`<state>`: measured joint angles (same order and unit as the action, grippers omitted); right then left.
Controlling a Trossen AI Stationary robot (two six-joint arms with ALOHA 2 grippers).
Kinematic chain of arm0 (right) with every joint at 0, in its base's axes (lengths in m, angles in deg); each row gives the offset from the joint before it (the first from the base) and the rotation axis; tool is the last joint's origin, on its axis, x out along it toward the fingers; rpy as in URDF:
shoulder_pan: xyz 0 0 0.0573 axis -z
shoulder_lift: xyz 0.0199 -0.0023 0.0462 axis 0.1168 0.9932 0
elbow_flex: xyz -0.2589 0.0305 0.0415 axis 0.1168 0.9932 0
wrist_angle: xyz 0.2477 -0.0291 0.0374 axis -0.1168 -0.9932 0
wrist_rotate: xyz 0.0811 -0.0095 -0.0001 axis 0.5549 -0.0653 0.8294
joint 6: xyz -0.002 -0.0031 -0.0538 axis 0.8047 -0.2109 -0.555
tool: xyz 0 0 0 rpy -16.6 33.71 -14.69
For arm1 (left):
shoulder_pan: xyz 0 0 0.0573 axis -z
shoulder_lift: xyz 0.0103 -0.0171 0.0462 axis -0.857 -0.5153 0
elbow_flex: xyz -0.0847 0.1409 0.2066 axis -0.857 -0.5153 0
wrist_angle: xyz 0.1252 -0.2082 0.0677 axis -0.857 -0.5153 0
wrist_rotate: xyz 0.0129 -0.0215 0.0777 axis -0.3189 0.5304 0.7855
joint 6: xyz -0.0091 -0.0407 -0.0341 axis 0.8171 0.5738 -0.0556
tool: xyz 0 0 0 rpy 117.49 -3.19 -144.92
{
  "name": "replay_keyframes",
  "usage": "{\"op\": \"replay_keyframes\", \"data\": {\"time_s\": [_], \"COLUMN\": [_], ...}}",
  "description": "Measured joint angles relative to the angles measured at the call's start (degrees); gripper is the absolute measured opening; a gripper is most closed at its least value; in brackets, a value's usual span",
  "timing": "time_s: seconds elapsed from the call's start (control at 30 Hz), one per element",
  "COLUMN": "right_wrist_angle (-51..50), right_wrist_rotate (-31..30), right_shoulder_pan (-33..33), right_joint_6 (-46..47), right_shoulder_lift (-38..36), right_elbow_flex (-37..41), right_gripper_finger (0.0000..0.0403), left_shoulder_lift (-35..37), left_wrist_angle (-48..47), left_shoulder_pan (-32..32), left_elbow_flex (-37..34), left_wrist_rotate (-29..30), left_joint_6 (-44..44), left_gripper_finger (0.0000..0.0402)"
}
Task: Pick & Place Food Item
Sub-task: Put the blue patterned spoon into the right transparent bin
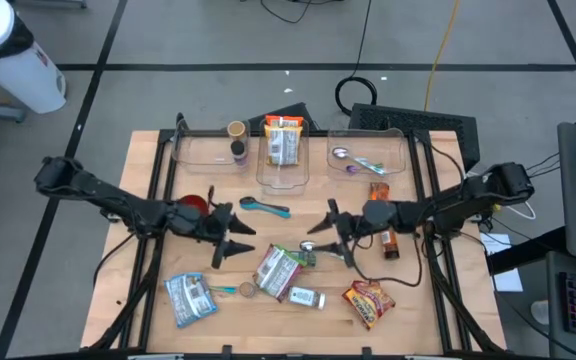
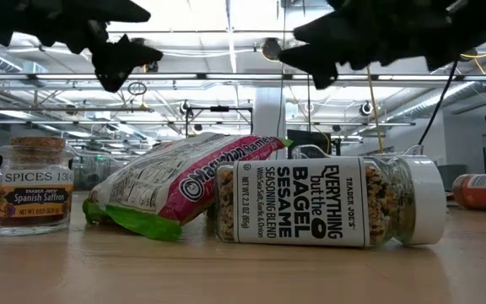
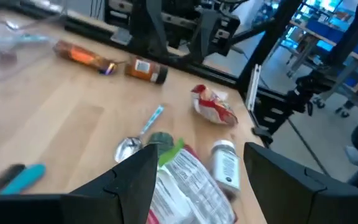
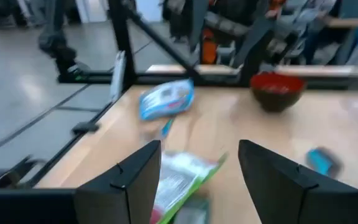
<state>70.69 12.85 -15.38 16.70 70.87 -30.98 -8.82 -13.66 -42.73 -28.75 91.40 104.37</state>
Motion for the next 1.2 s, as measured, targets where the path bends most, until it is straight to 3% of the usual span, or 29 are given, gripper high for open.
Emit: {"op": "replay_keyframes", "data": {"time_s": [0.1,0.27,0.57,0.83,1.07,1.2], "right_wrist_angle": [0.4,0.3,-3.1,-14.4,-17.9,-18.0], "right_wrist_rotate": [-0.1,-3.6,-6.2,-6.8,-14.7,-15.3], "right_shoulder_pan": [-2.3,-4.8,-5.7,-6.9,-7.4,-6.4], "right_joint_6": [0.5,-0.6,-1.1,0.0,1.2,3.4], "right_shoulder_lift": [-0.1,-0.1,-0.1,0.9,6.4,9.3], "right_elbow_flex": [1.5,2.5,2.5,2.5,2.4,2.4], "right_gripper_finger": [0.0208,0.0208,0.0208,0.0208,0.0208,0.0208], "left_shoulder_lift": [-1.0,-3.2,-10.7,-15.2,-15.5,-15.5], "left_wrist_angle": [-7.4,-27.6,-46.3,-45.0,-44.0,-42.0], "left_shoulder_pan": [2.0,5.1,9.5,10.1,7.9,6.6], "left_elbow_flex": [2.7,11.9,23.3,24.4,24.4,24.4], "left_wrist_rotate": [4.1,10.0,10.5,10.1,12.2,11.6], "left_joint_6": [1.3,4.9,12.8,14.5,12.0,9.7], "left_gripper_finger": [0.0248,0.0248,0.0248,0.0248,0.0248,0.0248]}}
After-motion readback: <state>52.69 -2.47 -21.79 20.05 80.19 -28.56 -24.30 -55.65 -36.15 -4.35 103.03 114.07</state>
